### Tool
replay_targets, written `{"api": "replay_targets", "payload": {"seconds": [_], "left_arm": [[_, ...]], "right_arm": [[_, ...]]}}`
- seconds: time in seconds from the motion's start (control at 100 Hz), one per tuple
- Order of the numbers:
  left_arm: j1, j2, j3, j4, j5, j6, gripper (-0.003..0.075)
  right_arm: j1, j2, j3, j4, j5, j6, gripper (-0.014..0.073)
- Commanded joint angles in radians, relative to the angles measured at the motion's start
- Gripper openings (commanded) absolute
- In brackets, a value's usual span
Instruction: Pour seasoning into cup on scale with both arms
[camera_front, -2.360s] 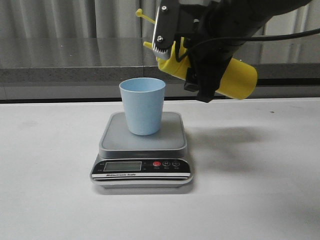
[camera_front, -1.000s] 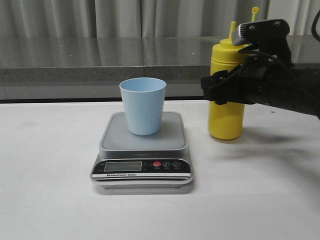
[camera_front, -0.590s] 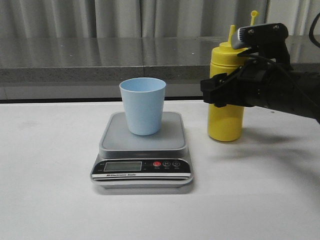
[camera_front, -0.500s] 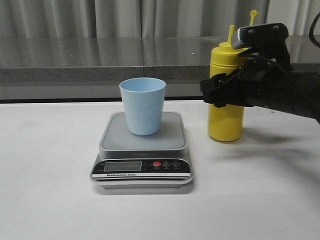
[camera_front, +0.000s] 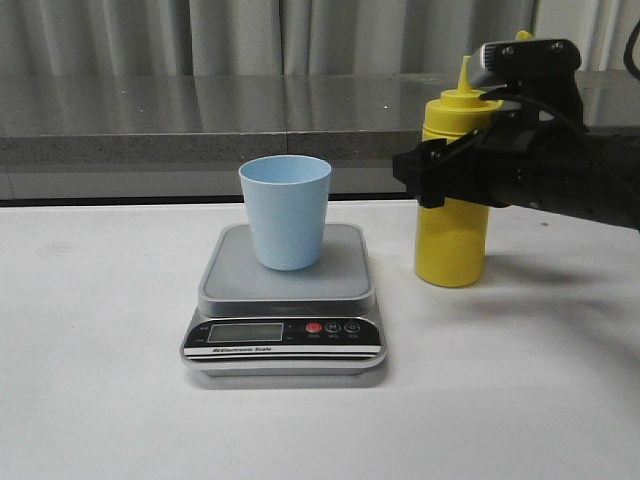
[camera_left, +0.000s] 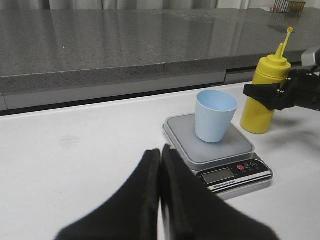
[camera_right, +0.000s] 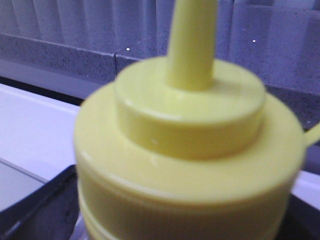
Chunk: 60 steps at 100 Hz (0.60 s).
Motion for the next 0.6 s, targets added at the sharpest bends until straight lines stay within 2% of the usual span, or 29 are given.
{"api": "replay_targets", "payload": {"seconds": [0.0, 0.39, 0.46, 0.59], "left_arm": [[0.003, 0.010, -0.023, -0.002, -0.079, -0.009, -0.0020], [0.003, 0.010, -0.023, -0.002, -0.079, -0.009, -0.0020], [0.003, 0.010, -0.023, -0.002, -0.079, -0.009, -0.0020], [0.003, 0.010, -0.023, -0.002, -0.079, -0.009, -0.0020]], "right_arm": [[-0.005, -0.091, 0.004, -0.007, -0.073, 0.026, 0.0615], [-0.005, -0.315, 0.250, 0.103, -0.063, 0.026, 0.0601], [-0.005, -0.360, 0.289, 0.126, -0.057, 0.026, 0.0562], [-0.005, -0.435, 0.345, 0.169, -0.016, 0.026, 0.0416]]}}
